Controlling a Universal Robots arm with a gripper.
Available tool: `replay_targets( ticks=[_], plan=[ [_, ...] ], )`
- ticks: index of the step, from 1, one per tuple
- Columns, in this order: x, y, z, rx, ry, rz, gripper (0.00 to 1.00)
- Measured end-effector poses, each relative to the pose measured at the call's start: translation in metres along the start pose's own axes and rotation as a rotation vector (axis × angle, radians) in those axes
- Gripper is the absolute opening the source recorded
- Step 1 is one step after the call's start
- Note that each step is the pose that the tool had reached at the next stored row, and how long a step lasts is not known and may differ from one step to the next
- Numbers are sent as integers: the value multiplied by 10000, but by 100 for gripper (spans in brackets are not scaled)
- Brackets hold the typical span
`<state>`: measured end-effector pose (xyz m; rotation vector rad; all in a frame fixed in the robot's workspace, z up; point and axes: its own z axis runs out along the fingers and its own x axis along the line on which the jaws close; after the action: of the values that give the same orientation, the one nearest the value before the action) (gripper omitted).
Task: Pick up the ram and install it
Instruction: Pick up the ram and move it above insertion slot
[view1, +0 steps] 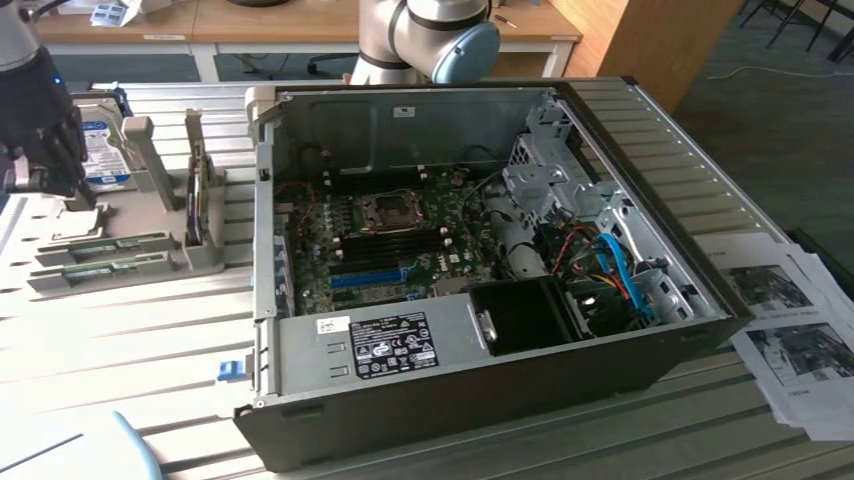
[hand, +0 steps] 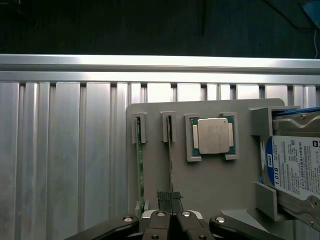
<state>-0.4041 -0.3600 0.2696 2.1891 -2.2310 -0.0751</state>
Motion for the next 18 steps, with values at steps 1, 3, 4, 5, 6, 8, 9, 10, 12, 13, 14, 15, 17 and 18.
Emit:
replay_targets(
  ticks=[1,3,4,5,6,8,9,10,12,13,14,15,17,18],
  plan=[
    [9,0,0,0,0,0,9],
    [31,-1,-1,0,0,0,9],
    [43,-1,-1,0,0,0,9],
    [55,-1,-1,0,0,1,9],
    [69,-1,-2,0,0,1,9],
    [97,-2,-2,0,0,1,9],
    [111,-2,-2,1,-1,1,9],
    [125,-2,-2,1,-1,1,9],
    [152,-3,-4,0,0,0,9],
    [166,-3,-4,0,0,0,9],
    [180,-3,-4,1,-1,0,9],
    [193,-4,-4,1,-1,0,9],
    [219,-4,-5,0,0,0,9],
    [232,-4,-5,0,0,0,9]
  ],
)
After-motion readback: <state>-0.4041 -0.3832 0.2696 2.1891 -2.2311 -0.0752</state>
